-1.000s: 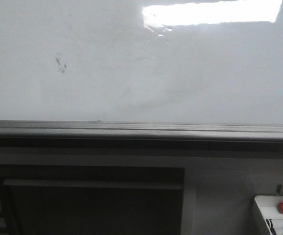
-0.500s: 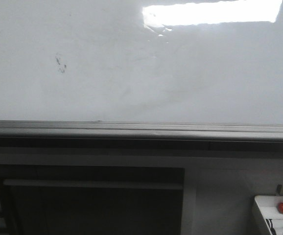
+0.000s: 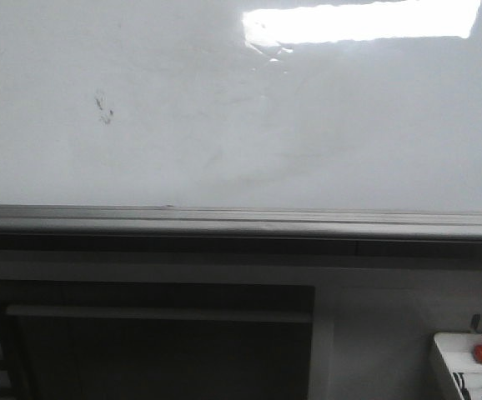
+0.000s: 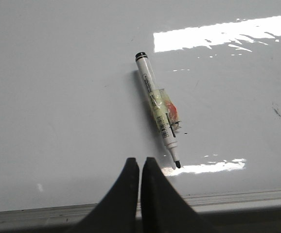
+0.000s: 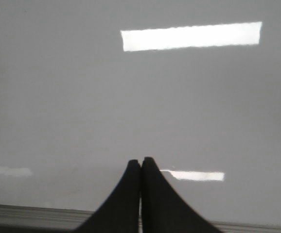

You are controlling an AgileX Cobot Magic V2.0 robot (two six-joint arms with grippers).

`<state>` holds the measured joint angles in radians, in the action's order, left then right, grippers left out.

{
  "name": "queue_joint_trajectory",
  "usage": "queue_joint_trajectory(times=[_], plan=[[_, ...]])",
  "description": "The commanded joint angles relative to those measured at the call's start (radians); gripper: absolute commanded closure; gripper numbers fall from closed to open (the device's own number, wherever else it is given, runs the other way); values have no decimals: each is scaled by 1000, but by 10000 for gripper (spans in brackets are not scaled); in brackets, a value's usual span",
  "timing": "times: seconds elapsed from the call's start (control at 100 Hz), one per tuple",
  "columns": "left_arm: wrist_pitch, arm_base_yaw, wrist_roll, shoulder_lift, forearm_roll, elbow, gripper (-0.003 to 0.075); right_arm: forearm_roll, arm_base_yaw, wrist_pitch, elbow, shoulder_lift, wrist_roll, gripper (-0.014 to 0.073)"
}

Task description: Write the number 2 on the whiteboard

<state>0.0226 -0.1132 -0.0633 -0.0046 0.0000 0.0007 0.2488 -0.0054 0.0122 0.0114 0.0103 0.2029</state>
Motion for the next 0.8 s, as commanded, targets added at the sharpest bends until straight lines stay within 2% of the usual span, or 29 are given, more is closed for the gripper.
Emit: queue_joint_trajectory(times=[0.0, 0.15, 0.26, 0.48, 0.79], plan=[[-94, -5, 7, -27, -11, 32, 738, 41, -8, -71, 29, 17, -14, 666], [-178, -5, 9, -27, -63, 18, 738, 31, -8, -102, 13, 17, -14, 666], [-170, -5, 9, -27, -142, -42, 738, -25, -8, -74, -50, 17, -14, 666], [48, -5, 9, 11, -142, -240, 738, -93, -8, 147, -243, -17, -14, 666], [367, -5, 9, 253, -120, -540, 738, -95, -8, 506, -523, -247, -31, 666]])
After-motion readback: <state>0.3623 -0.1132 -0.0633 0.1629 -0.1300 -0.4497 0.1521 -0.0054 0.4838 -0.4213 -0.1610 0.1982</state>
